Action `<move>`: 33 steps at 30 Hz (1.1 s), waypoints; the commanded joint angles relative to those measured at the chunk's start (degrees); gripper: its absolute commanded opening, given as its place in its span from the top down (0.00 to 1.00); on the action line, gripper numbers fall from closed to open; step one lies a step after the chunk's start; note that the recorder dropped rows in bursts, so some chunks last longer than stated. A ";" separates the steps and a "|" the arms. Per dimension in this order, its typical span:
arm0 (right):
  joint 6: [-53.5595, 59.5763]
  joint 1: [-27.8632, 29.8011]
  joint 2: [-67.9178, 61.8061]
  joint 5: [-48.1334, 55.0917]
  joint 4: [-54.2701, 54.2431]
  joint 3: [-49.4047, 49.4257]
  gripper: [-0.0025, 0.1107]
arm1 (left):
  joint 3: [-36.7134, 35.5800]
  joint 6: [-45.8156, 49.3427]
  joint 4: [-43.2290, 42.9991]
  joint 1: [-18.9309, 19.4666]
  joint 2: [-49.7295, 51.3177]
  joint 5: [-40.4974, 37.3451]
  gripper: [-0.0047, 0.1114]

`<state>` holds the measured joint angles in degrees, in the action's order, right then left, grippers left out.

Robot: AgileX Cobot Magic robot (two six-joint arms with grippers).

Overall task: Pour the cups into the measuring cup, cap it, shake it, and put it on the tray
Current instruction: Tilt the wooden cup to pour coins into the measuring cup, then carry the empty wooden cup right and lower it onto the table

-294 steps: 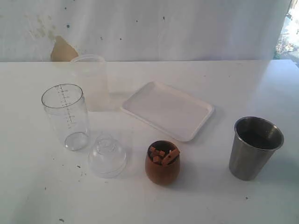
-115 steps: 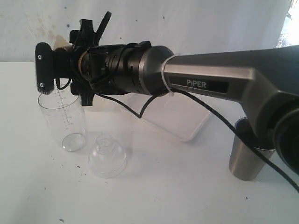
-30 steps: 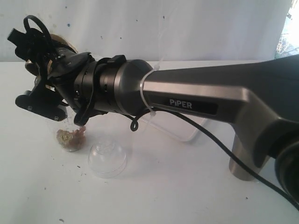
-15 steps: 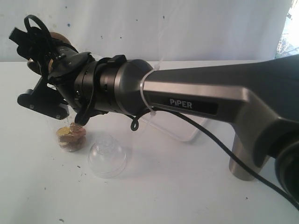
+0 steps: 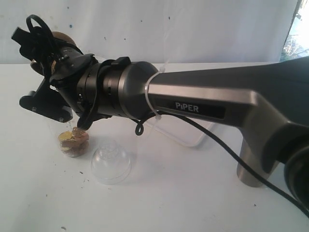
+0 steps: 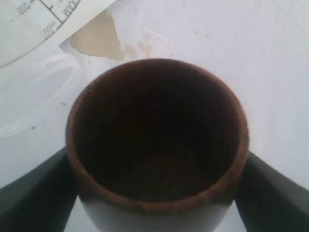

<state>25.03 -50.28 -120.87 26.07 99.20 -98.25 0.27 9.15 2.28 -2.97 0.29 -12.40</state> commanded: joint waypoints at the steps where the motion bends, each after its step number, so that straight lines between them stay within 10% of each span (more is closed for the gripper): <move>1: 0.30 0.09 0.19 1.43 0.75 -0.36 0.98 | -0.27 -0.10 0.00 0.01 -0.29 0.76 0.96; 11: -25.62 0.09 0.86 -2.91 0.75 -0.50 0.98 | -0.27 -0.10 0.00 0.01 -0.29 0.76 0.96; 22: -63.50 7.17 12.64 -42.37 0.57 -0.50 0.98 | -0.27 -0.10 0.00 0.01 -0.29 0.76 0.96; 33: -100.19 17.48 21.85 -52.76 0.75 3.20 0.98 | -0.27 -0.10 0.00 0.01 -0.29 0.76 0.96</move>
<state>-68.19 -35.94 -101.74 -24.40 99.90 -97.04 0.27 9.15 2.28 -2.97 0.29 -12.40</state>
